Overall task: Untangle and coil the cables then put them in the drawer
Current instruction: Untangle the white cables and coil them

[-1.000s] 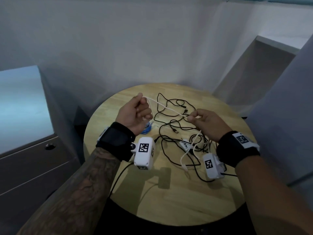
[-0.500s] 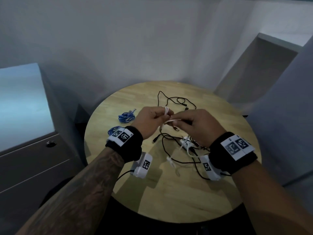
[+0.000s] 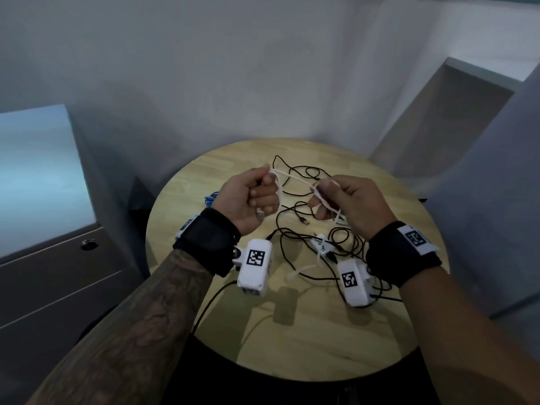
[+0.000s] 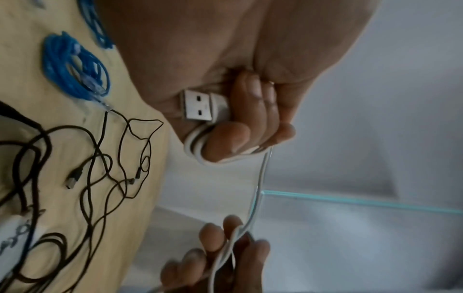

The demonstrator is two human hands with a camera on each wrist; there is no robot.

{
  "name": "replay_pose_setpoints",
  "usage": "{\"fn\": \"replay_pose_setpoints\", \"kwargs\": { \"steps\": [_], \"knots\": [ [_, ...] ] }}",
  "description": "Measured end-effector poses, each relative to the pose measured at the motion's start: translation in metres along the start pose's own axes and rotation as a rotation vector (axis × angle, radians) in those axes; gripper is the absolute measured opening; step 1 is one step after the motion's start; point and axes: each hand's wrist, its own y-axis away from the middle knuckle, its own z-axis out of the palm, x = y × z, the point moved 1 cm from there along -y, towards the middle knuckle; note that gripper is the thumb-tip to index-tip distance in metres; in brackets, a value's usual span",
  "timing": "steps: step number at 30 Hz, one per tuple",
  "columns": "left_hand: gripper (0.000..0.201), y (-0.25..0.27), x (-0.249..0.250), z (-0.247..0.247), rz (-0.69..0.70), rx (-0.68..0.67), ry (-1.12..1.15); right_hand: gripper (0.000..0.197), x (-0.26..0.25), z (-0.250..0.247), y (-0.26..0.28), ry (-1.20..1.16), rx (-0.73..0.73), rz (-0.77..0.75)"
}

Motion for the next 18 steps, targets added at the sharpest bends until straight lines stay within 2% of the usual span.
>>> {"fn": "replay_pose_setpoints", "kwargs": {
  "steps": [2,5,7,8,10,12,14,15,16,18],
  "knots": [
    [0.033,0.001,0.005,-0.003,0.025,-0.014,0.092,0.028,0.002,0.000,-0.004,-0.217,0.096,0.071],
    [0.030,0.001,0.019,-0.011,0.118,-0.007,0.209,0.025,0.018,-0.015,-0.010,-0.365,0.289,0.232],
    [0.027,0.003,0.034,-0.022,0.209,0.023,0.288,0.025,0.029,-0.032,-0.012,-0.330,0.378,0.328],
    [0.025,0.004,0.040,-0.027,0.249,0.040,0.311,0.025,0.034,-0.040,-0.011,-0.191,0.386,0.342],
    [0.019,0.005,0.048,-0.034,0.292,0.067,0.315,0.023,0.037,-0.047,-0.008,0.305,0.281,0.308],
    [0.014,0.003,0.044,-0.032,0.285,0.080,0.260,0.019,0.039,-0.037,-0.005,0.645,0.033,0.314],
    [0.018,0.000,0.034,-0.025,0.235,0.082,0.156,0.015,0.043,-0.019,-0.001,0.741,-0.192,0.389],
    [0.023,-0.002,0.028,-0.020,0.203,0.074,0.097,0.016,0.043,-0.010,0.000,0.770,-0.237,0.374],
    [0.027,-0.003,0.022,-0.015,0.171,0.061,0.039,0.019,0.042,-0.003,-0.001,0.748,-0.236,0.331],
    [0.030,-0.005,0.011,-0.007,0.122,0.035,-0.061,0.026,0.033,0.008,-0.002,0.461,-0.142,0.257]
  ]
}}
